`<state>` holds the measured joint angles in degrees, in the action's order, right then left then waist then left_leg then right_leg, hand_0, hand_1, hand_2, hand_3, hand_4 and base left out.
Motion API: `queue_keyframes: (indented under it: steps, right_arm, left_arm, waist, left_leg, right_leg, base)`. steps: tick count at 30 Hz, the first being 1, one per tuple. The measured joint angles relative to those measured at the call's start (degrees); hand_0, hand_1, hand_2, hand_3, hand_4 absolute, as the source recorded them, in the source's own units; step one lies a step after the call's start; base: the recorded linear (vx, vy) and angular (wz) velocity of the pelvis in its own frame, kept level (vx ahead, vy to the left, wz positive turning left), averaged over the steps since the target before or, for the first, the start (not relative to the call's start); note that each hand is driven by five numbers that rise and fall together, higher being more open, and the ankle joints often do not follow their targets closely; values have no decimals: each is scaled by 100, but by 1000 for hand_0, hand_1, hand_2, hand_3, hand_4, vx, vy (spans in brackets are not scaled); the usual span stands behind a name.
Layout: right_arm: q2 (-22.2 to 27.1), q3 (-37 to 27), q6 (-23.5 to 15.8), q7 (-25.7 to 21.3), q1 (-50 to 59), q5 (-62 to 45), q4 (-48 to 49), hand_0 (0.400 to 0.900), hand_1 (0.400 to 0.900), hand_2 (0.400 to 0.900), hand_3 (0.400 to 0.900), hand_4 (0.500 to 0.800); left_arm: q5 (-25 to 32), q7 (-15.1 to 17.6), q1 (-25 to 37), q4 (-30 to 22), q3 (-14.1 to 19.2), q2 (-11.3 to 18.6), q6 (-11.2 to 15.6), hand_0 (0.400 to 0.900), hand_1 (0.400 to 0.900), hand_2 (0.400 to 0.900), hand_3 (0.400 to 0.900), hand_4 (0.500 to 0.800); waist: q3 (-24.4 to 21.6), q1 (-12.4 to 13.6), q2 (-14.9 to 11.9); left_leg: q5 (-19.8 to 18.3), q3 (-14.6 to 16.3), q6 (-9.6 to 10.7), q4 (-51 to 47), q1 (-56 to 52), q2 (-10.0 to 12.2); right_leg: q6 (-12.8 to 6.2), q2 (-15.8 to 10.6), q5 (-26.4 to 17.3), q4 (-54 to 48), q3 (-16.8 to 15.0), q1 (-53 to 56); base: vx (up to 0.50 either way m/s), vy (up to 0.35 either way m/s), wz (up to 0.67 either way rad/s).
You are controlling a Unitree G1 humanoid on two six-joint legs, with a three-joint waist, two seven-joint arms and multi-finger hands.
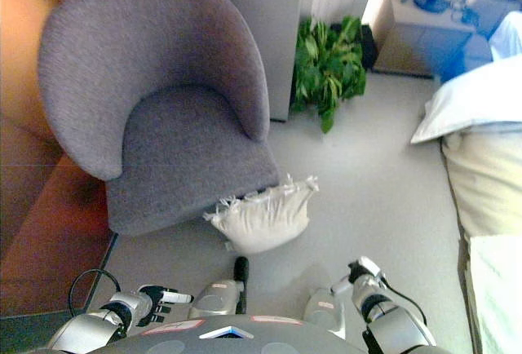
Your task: Pick up the pillow and put it on the sofa.
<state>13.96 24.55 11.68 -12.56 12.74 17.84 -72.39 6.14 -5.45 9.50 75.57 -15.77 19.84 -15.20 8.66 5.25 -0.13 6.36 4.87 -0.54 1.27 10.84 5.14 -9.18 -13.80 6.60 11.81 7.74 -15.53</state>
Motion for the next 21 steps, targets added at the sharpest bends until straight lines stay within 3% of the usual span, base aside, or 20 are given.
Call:
queue_keyframes:
  steps: [2, 3, 4, 7, 10, 12, 17, 21]
  right_arm:
    - [21, 44, -131, -335, 68, 99, 161, 900, 900, 900, 900, 800]
    - [36, 43, -191, -464, 75, 161, 209, 900, 900, 900, 900, 800]
    - [37, 39, -211, -485, 68, 242, 218, 900, 900, 900, 900, 800]
    - [246, 226, -233, -623, 112, 903, 419, 900, 900, 900, 900, 800]
    - [640, 718, -191, -753, 517, 1224, 661, 900, 900, 900, 900, 800]
    - [723, 842, -96, -807, 781, 1218, 673, 900, 900, 900, 900, 800]
    - [722, 1108, -44, -971, 1627, 1215, 743, 900, 900, 900, 900, 800]
    - [718, 1289, -44, -1088, 2224, 1210, 787, 900, 900, 900, 900, 800]
  left_arm:
    - [212, 41, 137, -10, -25, 11, 39, 900, 900, 900, 900, 800]
    - [323, 59, 189, -40, -22, 9, 79, 900, 900, 900, 900, 800]
    - [363, 65, 191, -55, -22, 7, 100, 900, 900, 900, 900, 800]
    - [459, 93, -41, -189, -19, -206, 116, 900, 900, 900, 900, 800]
    - [498, 161, 38, -169, -4, -227, 128, 900, 900, 900, 900, 800]
    - [498, 156, 136, -179, -87, -211, 184, 900, 900, 900, 900, 800]
    - [503, 114, 420, -307, -309, -246, 414, 900, 900, 900, 900, 800]
    - [595, 114, 683, -468, -467, -252, 412, 900, 900, 900, 900, 800]
  waist:
    - [199, -92, -121]
    - [321, -191, -126]
    - [368, -217, -134]
    - [487, -167, -117]
    - [701, -63, -115]
    - [858, 30, -76]
    - [1218, 206, 96]
    - [1534, 447, 207]
  left_leg:
    - [-58, -142, 103, 178, 350, -23]
    - [-56, -252, 189, 250, 465, 19]
    - [-58, -261, 215, 244, 457, 46]
    - [-566, -239, 535, 928, 437, 227]
    - [-664, -449, 646, 1058, 785, 403]
    - [-636, -512, 629, 1154, 908, 388]
    - [-623, -759, 719, 1423, 1291, 127]
    - [-653, -789, 761, 1704, 1569, 7]
  right_leg:
    - [-35, -14, -344, -397, -263, -313]
    - [18, -5, -691, -301, -252, -362]
    - [38, 32, -751, -263, -245, -374]
    - [128, 127, -835, 71, 128, -416]
    - [310, 212, -800, 397, 402, -687]
    - [534, 165, -649, 704, 422, -802]
    - [477, -172, -311, 1439, 473, -1236]
    - [456, -324, -200, 1742, 413, -1486]
  base:
    - [83, -249, 57]
    - [176, -196, 32]
    - [165, -236, 29]
    - [53, -266, 41]
    - [-2, -149, 51]
    - [-22, -27, 38]
    - [-36, 25, 25]
    - [-50, 23, 10]
